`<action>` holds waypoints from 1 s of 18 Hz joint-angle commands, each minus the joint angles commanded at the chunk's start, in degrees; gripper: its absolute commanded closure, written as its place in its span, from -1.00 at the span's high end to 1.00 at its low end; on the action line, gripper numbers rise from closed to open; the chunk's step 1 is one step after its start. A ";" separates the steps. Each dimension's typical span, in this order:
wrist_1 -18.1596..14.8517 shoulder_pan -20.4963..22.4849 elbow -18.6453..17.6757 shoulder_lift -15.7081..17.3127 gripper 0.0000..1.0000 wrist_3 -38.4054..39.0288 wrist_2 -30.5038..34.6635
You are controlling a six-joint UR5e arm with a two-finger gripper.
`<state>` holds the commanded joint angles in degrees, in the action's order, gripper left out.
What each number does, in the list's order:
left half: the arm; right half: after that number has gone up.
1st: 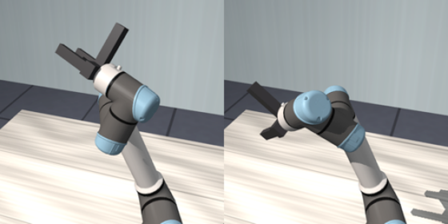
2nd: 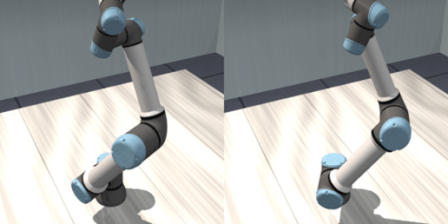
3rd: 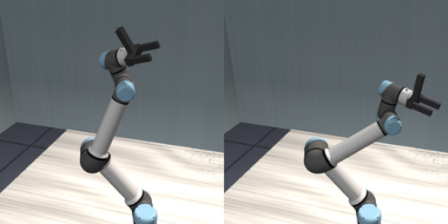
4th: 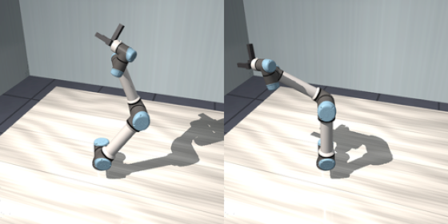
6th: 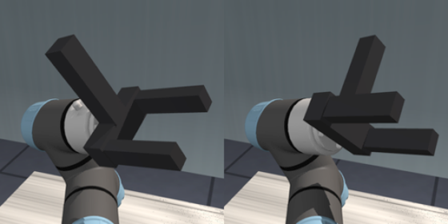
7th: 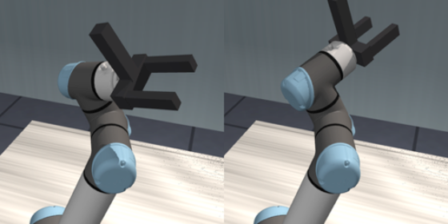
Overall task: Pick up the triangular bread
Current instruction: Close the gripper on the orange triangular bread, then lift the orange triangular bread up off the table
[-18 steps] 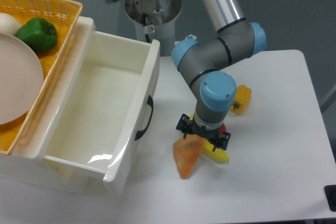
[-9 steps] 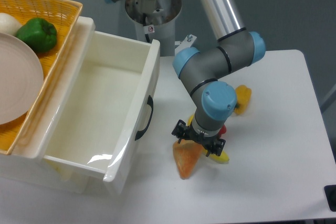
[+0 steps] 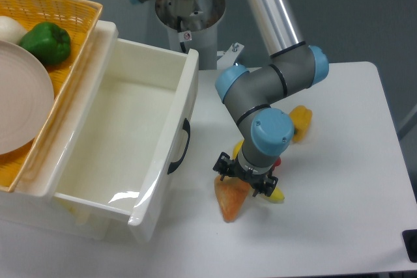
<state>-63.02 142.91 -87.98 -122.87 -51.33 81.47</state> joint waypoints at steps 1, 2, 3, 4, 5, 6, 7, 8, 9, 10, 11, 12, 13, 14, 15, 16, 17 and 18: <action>0.00 0.00 0.26 -0.09 0.18 0.09 0.00; 0.00 0.00 0.44 -0.09 -0.06 0.26 0.00; 0.00 0.00 0.44 -0.09 -0.36 1.05 0.00; 0.00 0.00 0.61 -0.09 -0.66 1.66 -0.09; -0.09 0.00 0.88 -0.09 -0.79 1.76 -0.52; -0.17 0.00 1.14 -0.09 -0.79 1.85 -0.96; -0.18 0.00 1.23 -0.09 -0.80 1.93 -1.14; -0.26 0.00 1.23 0.08 -0.81 1.93 -1.14; -0.35 0.00 1.23 0.43 -0.82 1.93 -1.14; -0.44 0.00 1.23 0.52 -0.86 1.85 -1.06; -0.53 0.00 1.32 0.61 -0.88 1.85 -1.05; -0.61 0.09 1.58 0.70 -0.88 1.76 -1.05; -0.70 0.17 1.67 0.96 -0.88 1.50 -1.05; -1.14 0.35 1.67 1.49 -0.88 1.23 -0.97; -2.19 0.53 1.93 2.01 -0.88 1.06 -0.97; -3.76 0.53 2.72 2.19 -0.88 0.53 -0.97; -5.08 0.53 3.16 2.63 -0.88 -0.08 -0.97; -5.27 0.53 3.25 2.72 -0.88 -1.22 -0.97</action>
<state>-68.29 143.44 -84.73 -120.15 -52.55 80.51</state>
